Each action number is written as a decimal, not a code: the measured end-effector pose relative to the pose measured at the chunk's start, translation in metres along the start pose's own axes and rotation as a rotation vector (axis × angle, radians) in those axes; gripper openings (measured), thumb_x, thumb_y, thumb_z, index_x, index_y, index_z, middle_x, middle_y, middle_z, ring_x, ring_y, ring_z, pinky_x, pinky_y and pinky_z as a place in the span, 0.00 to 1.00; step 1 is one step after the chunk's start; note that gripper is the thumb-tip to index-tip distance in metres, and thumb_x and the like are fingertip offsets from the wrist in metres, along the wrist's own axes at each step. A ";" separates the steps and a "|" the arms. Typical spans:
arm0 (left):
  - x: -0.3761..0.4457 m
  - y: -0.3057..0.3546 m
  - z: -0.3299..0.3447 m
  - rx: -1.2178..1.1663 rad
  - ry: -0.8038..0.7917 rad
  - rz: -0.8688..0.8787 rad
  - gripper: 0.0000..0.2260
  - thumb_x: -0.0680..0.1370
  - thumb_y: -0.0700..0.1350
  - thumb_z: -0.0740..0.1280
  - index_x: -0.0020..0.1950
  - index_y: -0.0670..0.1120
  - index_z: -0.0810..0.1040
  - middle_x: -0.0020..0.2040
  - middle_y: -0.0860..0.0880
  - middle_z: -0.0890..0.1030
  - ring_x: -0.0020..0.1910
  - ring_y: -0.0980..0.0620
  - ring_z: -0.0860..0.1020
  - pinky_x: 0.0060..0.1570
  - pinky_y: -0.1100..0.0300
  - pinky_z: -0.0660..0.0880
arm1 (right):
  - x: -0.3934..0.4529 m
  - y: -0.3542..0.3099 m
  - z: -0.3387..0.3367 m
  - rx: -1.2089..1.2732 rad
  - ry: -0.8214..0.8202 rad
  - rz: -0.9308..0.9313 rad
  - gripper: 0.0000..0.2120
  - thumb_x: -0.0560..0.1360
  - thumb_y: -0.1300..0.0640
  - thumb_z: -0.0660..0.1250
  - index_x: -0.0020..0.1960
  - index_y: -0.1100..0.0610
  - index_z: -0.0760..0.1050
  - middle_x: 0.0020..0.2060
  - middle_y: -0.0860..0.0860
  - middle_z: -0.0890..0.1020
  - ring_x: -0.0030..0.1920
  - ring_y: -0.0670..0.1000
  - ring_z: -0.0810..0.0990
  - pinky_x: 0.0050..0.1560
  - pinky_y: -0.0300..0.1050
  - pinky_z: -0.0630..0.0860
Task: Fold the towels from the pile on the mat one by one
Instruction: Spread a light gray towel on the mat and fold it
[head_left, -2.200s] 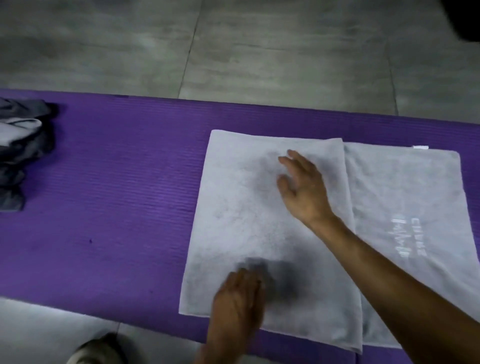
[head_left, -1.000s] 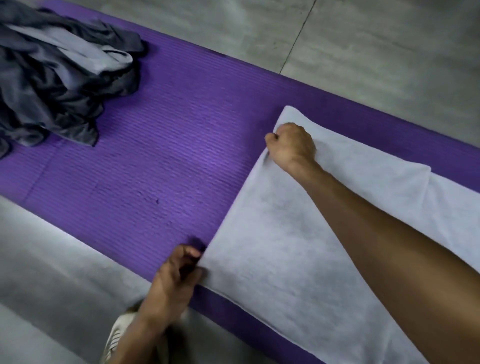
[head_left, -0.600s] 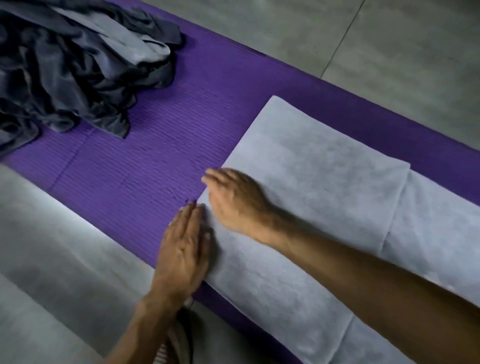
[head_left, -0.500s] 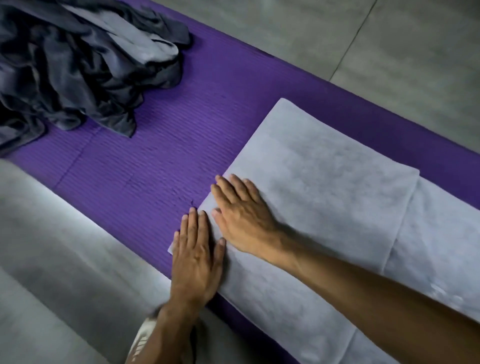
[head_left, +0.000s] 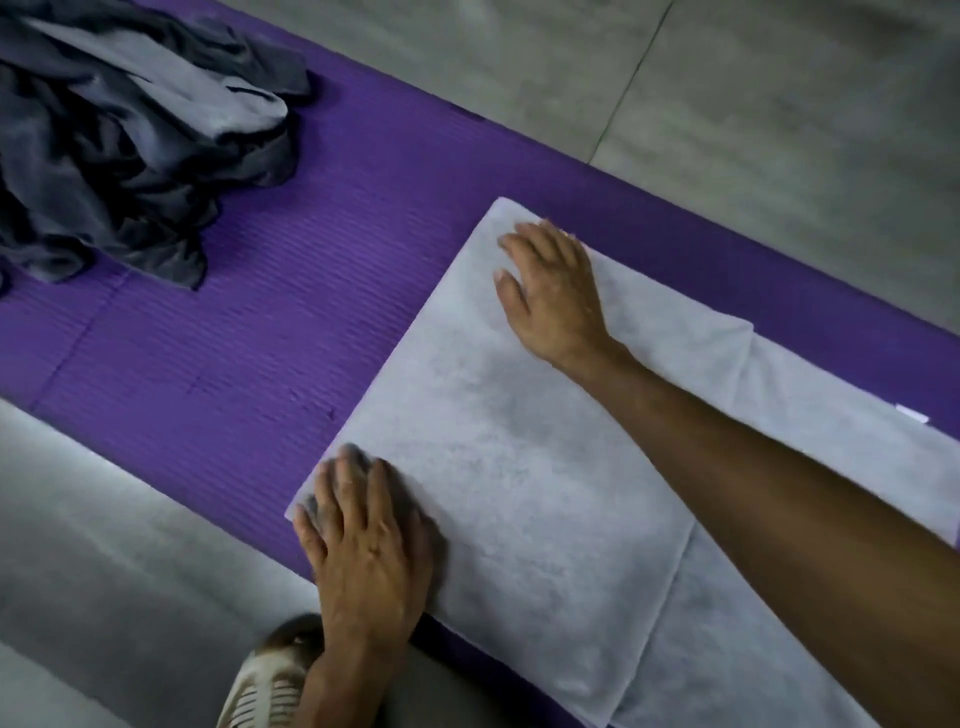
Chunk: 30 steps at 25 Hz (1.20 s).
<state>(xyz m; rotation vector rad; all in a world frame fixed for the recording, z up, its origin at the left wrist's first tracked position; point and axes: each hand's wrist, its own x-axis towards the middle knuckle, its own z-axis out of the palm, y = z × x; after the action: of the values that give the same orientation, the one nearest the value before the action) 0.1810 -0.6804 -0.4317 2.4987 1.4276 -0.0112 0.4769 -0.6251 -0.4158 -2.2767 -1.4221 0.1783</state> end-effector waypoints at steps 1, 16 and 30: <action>-0.009 0.021 -0.001 -0.053 0.013 0.146 0.26 0.75 0.53 0.62 0.70 0.42 0.69 0.70 0.38 0.69 0.66 0.34 0.69 0.67 0.43 0.60 | -0.027 0.007 -0.013 0.019 0.106 0.037 0.14 0.76 0.53 0.62 0.60 0.58 0.75 0.58 0.55 0.78 0.60 0.59 0.76 0.59 0.54 0.70; -0.133 0.134 0.011 -0.199 -0.238 0.322 0.19 0.58 0.48 0.58 0.48 0.53 0.71 0.36 0.49 0.79 0.32 0.45 0.78 0.35 0.55 0.67 | -0.112 0.122 -0.109 1.243 0.273 0.931 0.14 0.73 0.66 0.70 0.58 0.59 0.81 0.54 0.53 0.82 0.52 0.49 0.80 0.54 0.38 0.77; -0.200 0.231 0.046 -0.351 -0.435 0.899 0.13 0.64 0.50 0.64 0.49 0.55 0.77 0.45 0.57 0.81 0.37 0.57 0.79 0.35 0.68 0.74 | -0.239 0.233 -0.174 1.162 0.374 0.977 0.17 0.67 0.58 0.75 0.56 0.52 0.82 0.58 0.49 0.82 0.58 0.47 0.81 0.63 0.43 0.76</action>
<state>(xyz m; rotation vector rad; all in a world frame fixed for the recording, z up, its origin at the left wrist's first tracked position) 0.2794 -0.9713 -0.3976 2.3983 0.0744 -0.1118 0.6164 -0.9739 -0.3913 -1.6041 0.1564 0.6256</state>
